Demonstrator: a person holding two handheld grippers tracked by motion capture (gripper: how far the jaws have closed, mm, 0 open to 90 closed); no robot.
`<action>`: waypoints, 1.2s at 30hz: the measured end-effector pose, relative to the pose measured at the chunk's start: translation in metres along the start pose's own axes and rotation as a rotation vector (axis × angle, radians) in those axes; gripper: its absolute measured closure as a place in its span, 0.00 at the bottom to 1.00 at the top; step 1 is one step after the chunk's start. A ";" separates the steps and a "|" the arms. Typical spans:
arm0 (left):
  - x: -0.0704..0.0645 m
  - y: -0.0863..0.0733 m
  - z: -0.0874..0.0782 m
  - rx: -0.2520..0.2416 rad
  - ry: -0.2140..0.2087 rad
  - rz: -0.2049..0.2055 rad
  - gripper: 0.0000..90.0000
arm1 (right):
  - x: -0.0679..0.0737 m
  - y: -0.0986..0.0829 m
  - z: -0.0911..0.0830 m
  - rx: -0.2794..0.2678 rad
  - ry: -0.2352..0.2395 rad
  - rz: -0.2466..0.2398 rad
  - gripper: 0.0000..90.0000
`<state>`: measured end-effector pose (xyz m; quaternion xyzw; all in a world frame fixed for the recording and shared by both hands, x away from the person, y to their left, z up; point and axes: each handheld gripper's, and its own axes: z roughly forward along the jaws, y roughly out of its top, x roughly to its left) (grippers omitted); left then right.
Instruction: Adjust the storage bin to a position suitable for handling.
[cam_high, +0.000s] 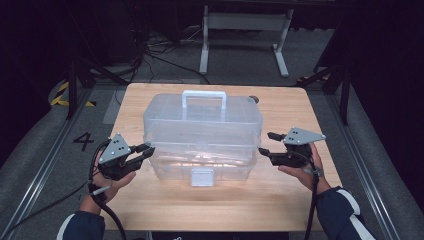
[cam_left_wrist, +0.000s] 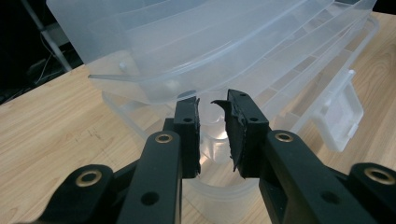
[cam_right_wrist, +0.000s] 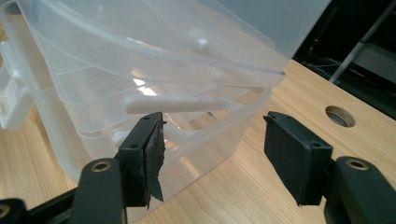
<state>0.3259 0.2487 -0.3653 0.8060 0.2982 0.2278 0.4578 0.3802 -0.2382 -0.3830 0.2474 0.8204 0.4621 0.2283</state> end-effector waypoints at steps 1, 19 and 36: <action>0.000 0.000 0.000 -0.001 -0.001 -0.003 0.83 | 0.001 0.000 0.001 -0.003 0.000 0.000 0.44; -0.003 -0.003 0.002 0.031 0.024 0.015 0.77 | 0.006 0.010 -0.004 -0.187 -0.098 0.014 0.52; -0.013 -0.020 0.016 0.118 0.017 0.023 0.76 | 0.007 0.030 -0.003 -0.289 -0.147 0.008 0.75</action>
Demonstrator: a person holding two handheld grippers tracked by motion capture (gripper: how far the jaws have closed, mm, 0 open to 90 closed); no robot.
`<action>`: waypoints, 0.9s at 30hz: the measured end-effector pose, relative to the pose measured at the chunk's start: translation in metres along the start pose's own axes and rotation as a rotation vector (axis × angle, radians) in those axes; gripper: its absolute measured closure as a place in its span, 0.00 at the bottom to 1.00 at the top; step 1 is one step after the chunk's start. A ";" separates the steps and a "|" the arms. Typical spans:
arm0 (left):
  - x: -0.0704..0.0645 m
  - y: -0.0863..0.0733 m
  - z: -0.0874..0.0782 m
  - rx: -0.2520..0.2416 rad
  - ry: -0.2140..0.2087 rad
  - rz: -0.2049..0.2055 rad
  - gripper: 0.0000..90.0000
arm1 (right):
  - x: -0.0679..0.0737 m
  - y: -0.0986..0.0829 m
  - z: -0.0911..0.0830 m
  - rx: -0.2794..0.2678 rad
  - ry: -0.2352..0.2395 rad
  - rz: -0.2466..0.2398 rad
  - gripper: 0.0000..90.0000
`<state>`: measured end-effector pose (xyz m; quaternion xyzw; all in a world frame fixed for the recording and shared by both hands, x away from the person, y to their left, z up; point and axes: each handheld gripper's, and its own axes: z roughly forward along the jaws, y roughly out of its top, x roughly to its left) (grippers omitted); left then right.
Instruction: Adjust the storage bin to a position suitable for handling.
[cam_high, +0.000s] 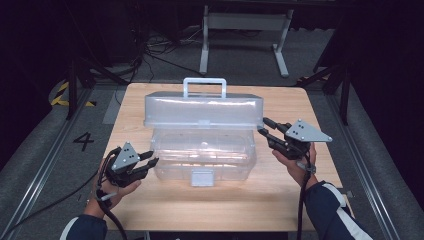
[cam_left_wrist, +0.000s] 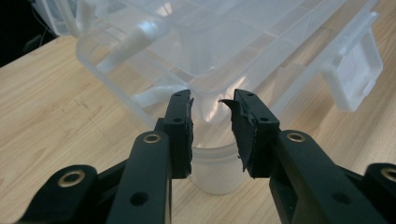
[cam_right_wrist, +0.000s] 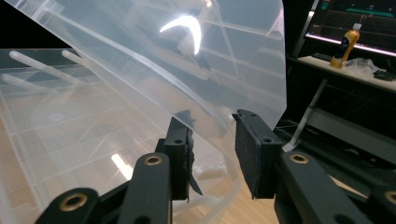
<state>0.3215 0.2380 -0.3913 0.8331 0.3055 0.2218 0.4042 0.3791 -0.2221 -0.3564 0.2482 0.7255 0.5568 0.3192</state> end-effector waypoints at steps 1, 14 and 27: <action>0.000 0.000 0.000 -0.001 0.000 -0.008 0.76 | 0.000 0.001 0.001 -0.002 -0.002 -0.004 0.76; 0.003 -0.002 0.006 -0.017 -0.011 -0.053 0.73 | -0.005 0.018 0.015 -0.035 -0.091 -0.014 0.81; 0.005 -0.003 0.005 -0.025 0.018 -0.072 0.56 | -0.012 0.032 0.029 -0.044 -0.181 -0.037 0.89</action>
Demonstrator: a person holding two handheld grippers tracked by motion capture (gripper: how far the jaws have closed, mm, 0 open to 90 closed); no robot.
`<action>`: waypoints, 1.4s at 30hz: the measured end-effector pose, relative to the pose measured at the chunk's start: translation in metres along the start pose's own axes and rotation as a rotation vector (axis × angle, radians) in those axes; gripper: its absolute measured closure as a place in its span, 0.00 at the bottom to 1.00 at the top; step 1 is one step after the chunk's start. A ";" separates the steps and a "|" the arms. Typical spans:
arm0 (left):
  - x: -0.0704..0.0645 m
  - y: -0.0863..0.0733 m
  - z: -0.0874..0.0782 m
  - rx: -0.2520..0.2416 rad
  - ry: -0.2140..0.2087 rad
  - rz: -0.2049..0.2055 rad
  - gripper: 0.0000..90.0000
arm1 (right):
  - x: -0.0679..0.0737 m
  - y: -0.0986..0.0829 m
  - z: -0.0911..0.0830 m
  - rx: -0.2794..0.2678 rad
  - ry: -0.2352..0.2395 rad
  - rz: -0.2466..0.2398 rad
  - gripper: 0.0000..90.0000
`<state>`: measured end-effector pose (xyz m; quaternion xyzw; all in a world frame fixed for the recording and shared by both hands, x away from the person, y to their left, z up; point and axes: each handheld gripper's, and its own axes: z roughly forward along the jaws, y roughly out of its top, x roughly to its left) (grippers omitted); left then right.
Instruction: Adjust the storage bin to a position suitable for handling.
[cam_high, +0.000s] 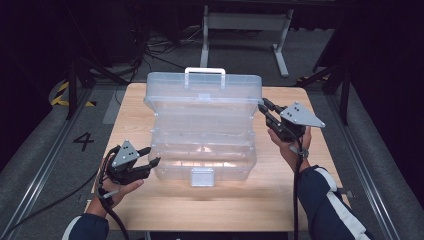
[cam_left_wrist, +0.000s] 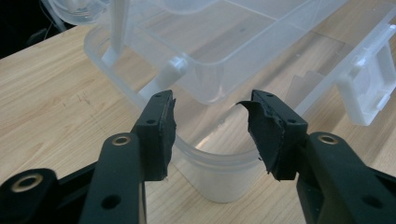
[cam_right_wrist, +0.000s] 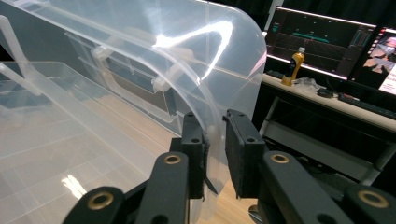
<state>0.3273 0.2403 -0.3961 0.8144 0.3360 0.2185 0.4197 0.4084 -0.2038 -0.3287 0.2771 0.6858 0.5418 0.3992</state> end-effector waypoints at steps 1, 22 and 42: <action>0.001 0.000 -0.001 0.001 0.001 0.001 0.56 | -0.001 0.001 0.001 0.003 -0.003 -0.002 0.90; 0.010 -0.001 0.005 0.021 0.045 -0.027 0.42 | -0.016 0.016 0.023 0.051 -0.024 0.019 0.94; 0.015 -0.007 -0.008 -0.008 0.028 -0.045 0.32 | -0.029 0.022 0.035 0.081 0.012 0.034 0.93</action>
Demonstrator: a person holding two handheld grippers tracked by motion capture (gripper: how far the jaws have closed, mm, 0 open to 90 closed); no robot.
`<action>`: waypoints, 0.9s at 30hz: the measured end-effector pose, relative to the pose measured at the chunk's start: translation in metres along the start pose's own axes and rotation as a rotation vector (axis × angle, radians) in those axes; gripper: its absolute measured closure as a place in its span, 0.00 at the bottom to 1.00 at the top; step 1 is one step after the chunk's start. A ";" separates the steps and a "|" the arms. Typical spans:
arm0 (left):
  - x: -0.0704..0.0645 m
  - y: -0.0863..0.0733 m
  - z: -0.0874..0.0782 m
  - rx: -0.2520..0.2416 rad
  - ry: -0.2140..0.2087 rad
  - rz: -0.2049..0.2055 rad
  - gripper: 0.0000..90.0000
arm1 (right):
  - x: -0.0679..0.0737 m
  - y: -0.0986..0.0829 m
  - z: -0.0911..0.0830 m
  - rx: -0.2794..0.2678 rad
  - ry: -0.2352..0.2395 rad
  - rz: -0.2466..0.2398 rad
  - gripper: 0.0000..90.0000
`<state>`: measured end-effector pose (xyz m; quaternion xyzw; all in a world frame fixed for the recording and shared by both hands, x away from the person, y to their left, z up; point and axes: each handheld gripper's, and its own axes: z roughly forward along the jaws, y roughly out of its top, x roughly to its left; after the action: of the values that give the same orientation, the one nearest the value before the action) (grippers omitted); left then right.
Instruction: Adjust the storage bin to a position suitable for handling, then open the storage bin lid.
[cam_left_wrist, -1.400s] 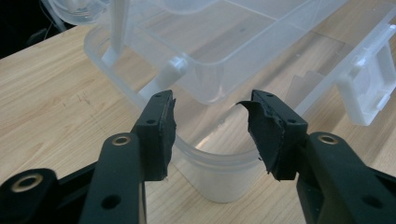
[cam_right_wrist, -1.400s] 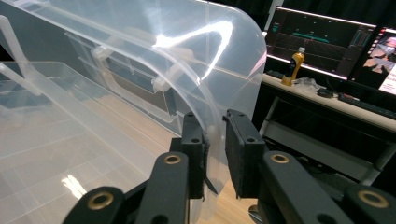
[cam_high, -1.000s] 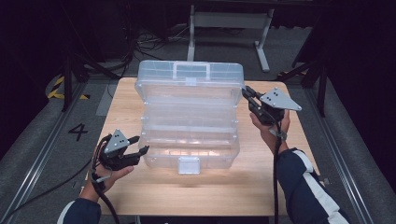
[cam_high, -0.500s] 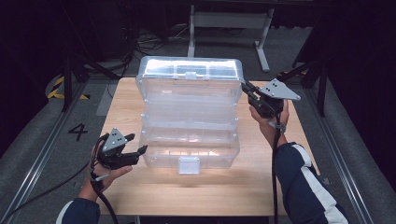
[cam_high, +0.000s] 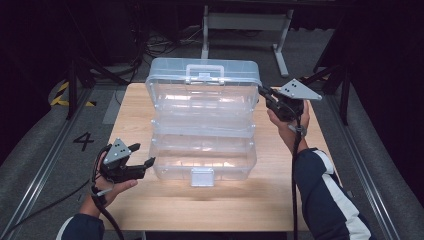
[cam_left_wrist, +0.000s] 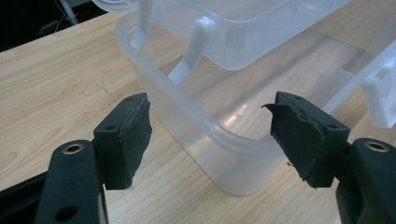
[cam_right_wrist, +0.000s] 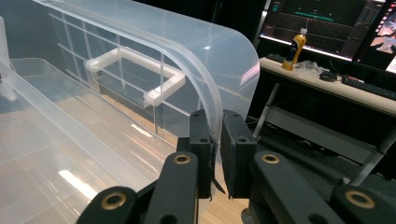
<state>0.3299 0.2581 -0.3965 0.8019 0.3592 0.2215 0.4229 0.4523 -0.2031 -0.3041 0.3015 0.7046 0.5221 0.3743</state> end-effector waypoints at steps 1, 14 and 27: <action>0.000 0.000 -0.001 -0.001 -0.003 0.002 0.31 | 0.000 0.000 0.000 0.000 0.000 0.002 0.93; -0.007 -0.009 -0.006 0.060 0.018 0.034 0.23 | -0.004 0.002 0.004 0.010 0.013 0.007 0.93; -0.005 -0.048 -0.012 0.166 0.013 0.017 0.21 | -0.008 0.005 0.010 0.026 0.017 0.016 0.93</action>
<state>0.2999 0.2788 -0.4307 0.8357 0.3722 0.1999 0.3508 0.4649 -0.2032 -0.2989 0.3075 0.7120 0.5184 0.3603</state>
